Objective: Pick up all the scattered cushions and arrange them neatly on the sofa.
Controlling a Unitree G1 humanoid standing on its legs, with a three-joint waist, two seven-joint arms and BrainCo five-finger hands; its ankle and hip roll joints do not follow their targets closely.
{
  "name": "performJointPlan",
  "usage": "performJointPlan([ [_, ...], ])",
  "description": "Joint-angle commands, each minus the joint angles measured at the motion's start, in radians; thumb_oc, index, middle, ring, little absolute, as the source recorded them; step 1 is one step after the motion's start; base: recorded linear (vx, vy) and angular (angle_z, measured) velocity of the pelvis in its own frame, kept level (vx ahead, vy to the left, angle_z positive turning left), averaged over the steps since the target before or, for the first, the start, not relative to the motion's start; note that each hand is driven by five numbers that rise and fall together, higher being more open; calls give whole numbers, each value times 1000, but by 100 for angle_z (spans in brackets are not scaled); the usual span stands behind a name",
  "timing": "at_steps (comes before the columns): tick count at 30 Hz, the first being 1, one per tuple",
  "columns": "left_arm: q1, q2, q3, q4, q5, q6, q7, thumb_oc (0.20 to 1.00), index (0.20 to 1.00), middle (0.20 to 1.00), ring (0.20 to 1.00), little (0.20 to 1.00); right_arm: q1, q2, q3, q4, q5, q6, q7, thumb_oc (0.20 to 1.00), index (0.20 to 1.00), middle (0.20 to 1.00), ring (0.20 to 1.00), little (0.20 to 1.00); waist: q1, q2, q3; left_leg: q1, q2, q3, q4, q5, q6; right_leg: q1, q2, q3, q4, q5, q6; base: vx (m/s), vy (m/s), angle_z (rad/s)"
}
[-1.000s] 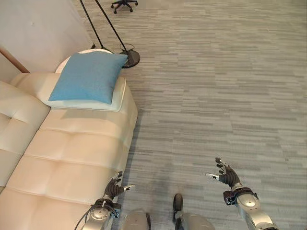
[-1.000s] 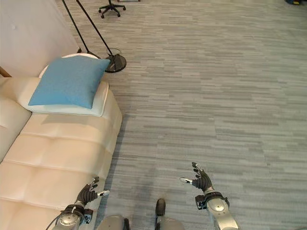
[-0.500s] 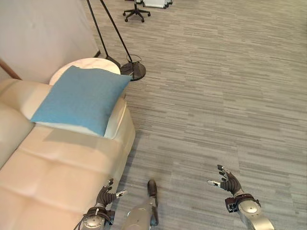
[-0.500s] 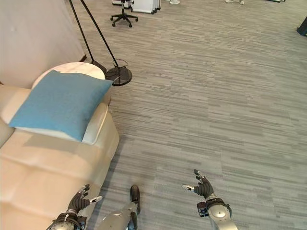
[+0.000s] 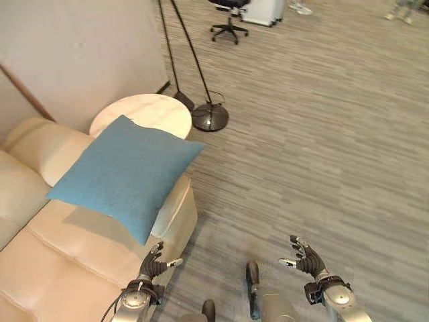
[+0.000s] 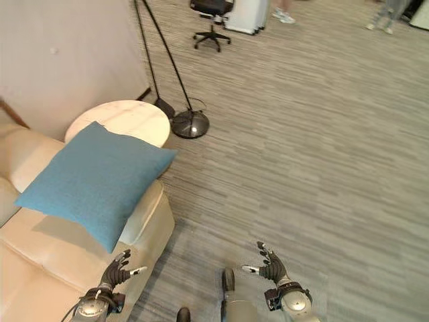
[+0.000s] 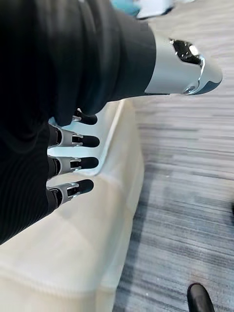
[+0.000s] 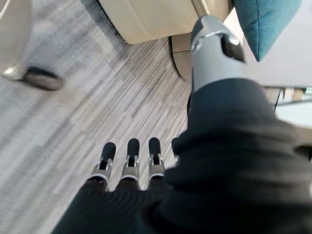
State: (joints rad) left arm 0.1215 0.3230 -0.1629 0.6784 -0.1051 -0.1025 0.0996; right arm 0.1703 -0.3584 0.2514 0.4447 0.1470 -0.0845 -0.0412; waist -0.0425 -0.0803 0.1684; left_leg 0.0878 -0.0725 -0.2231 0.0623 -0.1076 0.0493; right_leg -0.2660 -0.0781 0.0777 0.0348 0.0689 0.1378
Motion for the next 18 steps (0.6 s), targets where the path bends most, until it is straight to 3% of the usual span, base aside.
performJointPlan([
  [1, -24, 18, 8, -21, 2, -50, 11, 1000, 1000, 1000, 1000, 1000, -52, -37, -63, -16, 12, -47, -5, 1000, 1000, 1000, 1000, 1000, 2, 23, 27, -12, 12, 126, 135, -21, -85, 86, -7, -47, 39, -5, 9, 317, -305, 170],
  [2, -21, 13, 7, -17, -14, -50, 11, 1000, 1000, 1000, 1000, 1000, -59, -48, -68, -13, 16, -52, -10, 1000, 1000, 1000, 1000, 1000, 0, 27, 34, -85, 45, 158, 277, 31, -116, 113, -26, -84, 40, -24, -11, 222, -229, 143],
  [3, -20, 13, 7, -17, -15, -50, 11, 1000, 1000, 1000, 1000, 1000, -59, -48, -68, -13, 16, -52, -10, 1000, 1000, 1000, 1000, 1000, -3, 29, 32, -91, 47, 156, 285, 27, -117, 112, -25, -87, 40, -24, -12, 193, -199, 149],
  [4, -17, 11, 10, -16, -22, -49, 10, 1000, 1000, 1000, 1000, 1000, -59, -52, -69, -24, 27, -57, -10, 1000, 1000, 1000, 1000, 1000, -5, 28, 33, -119, 75, 194, 328, 65, -120, 130, -25, -102, 42, -40, -26, 158, -151, 114],
  [5, -14, 10, 14, -12, -28, -46, 8, 1000, 1000, 1000, 1000, 1000, -60, -57, -70, -30, 32, -53, -7, 1000, 1000, 1000, 1000, 1000, -6, 28, 31, -139, 107, 242, 360, 73, -116, 157, -24, -117, 36, -57, -37, 324, -246, 54],
  [6, -20, 9, 17, -4, -35, -42, 3, 1000, 1000, 1000, 1000, 1000, -57, -62, -72, -25, 36, -51, -6, 1000, 1000, 1000, 1000, 1000, -7, 33, 25, -156, 148, 332, 315, 67, -105, 200, -28, -154, 28, -90, -49, 240, -157, 31],
  [7, -20, 9, 17, -4, -35, -42, 3, 1000, 1000, 1000, 1000, 1000, -57, -62, -72, -24, 36, -52, -6, 1000, 1000, 1000, 1000, 1000, -7, 32, 25, -156, 147, 333, 315, 67, -104, 200, -28, -154, 27, -90, -49, 250, -126, 45],
  [9, -33, 6, 5, 10, -32, -41, -1, 1000, 1000, 1000, 1000, 1000, -51, -66, -80, -19, 35, -52, -9, 1000, 1000, 1000, 1000, 1000, -12, 38, 18, -187, 147, 397, 246, 33, -89, 228, -35, -193, 18, -115, -52, 228, -76, 81],
  [10, -40, 6, -4, 8, -24, -42, -1, 1000, 1000, 1000, 1000, 1000, -46, -70, -86, -25, 35, -50, -12, 1000, 1000, 1000, 1000, 1000, -13, 44, 14, -247, 130, 459, 194, 49, -86, 254, -26, -223, 10, -134, -56, 221, -64, 79],
  [13, -39, 7, -4, 1, -23, -41, -2, 1000, 1000, 1000, 1000, 1000, -45, -69, -85, -23, 34, -48, -13, 1000, 1000, 1000, 1000, 1000, -13, 49, 15, -266, 126, 487, 166, 70, -90, 276, -16, -235, 5, -148, -56, 231, -27, 74],
  [14, -34, 2, 2, -3, -25, -40, -5, 1000, 1000, 1000, 1000, 1000, -44, -63, -85, -18, 31, -44, -16, 1000, 1000, 1000, 1000, 1000, -3, 61, 3, -301, 125, 546, 91, 124, -108, 326, 18, -245, -3, -186, -56, 395, 17, 23],
  [16, -23, -1, 12, 8, -22, -36, -3, 1000, 1000, 1000, 1000, 1000, -43, -59, -78, -15, 24, -40, -16, 1000, 1000, 1000, 1000, 1000, 8, 59, 0, -292, 115, 558, 47, 154, -116, 363, 31, -244, 3, -206, -53, 408, 59, 33],
  [18, 0, -5, 26, 20, -21, -31, -2, 1000, 1000, 1000, 1000, 1000, -31, -51, -68, -34, 8, -34, -1, 1000, 1000, 1000, 1000, 1000, 18, 44, -20, -261, 108, 545, 30, 150, -80, 381, 32, -242, 35, -217, -47, 359, 101, 6],
])
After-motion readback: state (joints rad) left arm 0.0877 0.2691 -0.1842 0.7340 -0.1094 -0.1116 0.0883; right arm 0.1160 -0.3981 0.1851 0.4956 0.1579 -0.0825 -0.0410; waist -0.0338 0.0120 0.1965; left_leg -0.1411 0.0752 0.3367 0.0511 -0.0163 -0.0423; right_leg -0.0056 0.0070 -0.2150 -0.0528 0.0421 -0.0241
